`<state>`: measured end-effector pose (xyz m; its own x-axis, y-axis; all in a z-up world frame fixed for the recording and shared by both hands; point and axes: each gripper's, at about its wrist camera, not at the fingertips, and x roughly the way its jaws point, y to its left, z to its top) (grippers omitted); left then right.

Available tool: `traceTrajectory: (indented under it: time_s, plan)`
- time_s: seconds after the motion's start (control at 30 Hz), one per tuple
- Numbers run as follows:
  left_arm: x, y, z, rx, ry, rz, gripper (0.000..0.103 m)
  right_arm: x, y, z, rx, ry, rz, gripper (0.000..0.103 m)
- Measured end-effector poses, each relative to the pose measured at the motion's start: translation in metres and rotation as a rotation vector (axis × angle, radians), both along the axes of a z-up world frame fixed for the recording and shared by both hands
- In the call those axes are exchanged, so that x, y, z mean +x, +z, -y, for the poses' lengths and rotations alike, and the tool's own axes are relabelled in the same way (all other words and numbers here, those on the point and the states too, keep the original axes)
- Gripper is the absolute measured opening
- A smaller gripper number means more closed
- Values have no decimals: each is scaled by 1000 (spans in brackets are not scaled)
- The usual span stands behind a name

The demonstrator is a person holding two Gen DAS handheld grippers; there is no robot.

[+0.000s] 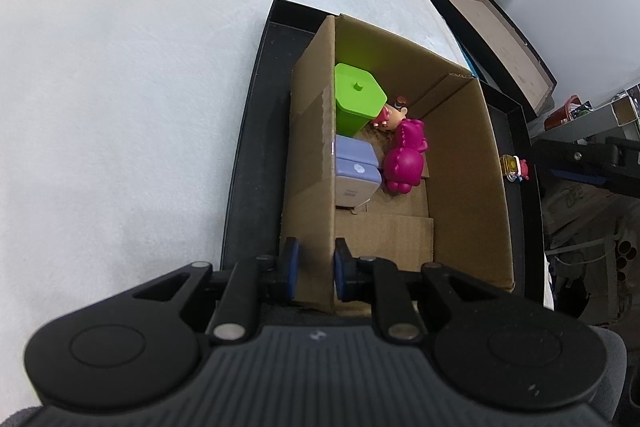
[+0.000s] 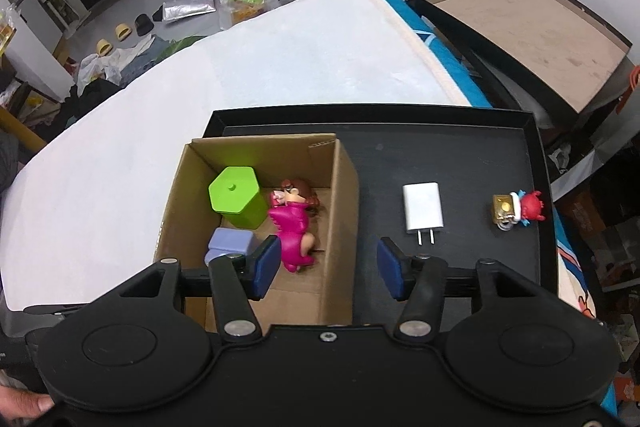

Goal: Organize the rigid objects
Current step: 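Lower the pink dinosaur into the box and open the right gripper, then move the right tool back over the red crab figure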

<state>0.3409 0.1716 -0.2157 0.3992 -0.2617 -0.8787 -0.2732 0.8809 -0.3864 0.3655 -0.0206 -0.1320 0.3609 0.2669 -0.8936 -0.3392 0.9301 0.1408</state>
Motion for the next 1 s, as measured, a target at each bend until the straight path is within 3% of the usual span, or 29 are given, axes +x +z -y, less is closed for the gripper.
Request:
traceTrajectory:
  time_s: [0.4,1.0]
  plan:
    - [0,1,2,13,5,-2,16,2,0,35,22,-51,8,65]
    - [2,-1,3,18,7,-17,16,27,-16,85,21,-143,-13,72]
